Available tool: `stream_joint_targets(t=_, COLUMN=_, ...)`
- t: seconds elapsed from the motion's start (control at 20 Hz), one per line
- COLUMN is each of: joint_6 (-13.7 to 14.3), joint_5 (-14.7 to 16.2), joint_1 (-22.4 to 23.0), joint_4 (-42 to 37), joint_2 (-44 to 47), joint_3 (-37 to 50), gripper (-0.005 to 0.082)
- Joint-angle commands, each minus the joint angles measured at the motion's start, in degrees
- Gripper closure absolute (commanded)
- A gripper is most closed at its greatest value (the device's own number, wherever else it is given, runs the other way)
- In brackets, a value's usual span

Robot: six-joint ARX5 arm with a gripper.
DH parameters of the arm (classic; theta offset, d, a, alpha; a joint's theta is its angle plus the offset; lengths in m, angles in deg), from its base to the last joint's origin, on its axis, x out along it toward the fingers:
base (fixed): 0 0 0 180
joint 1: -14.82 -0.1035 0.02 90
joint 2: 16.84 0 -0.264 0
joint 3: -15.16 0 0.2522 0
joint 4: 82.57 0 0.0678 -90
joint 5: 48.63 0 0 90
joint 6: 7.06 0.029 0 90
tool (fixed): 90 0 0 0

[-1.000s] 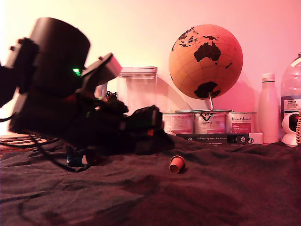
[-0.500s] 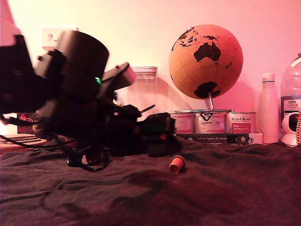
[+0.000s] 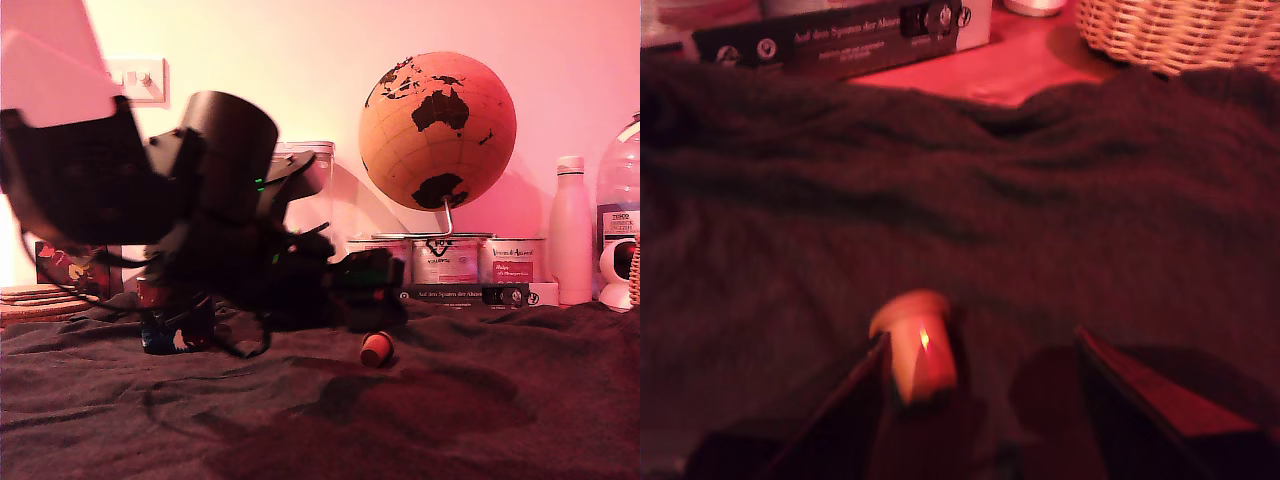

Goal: Pick up the coffee capsules on the table and drop them inside the coffee cup

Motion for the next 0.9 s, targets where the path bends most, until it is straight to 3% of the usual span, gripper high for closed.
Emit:
stream_joint_targets(t=0.0, joint_6=0.42, joint_5=0.02, joint_1=-0.28, joint_4=0.85, joint_2=2.23, joint_3=-1.05, gripper=0.0241)
stream_joint_targets(t=0.4, joint_6=-2.16, joint_5=1.09, joint_1=-2.05, joint_4=8.59, joint_2=5.07, joint_3=-6.60, gripper=0.0241)
stream_joint_targets(t=0.85, joint_6=-4.22, joint_5=1.14, joint_1=-2.58, joint_4=9.88, joint_2=5.11, joint_3=-7.13, gripper=0.0276)
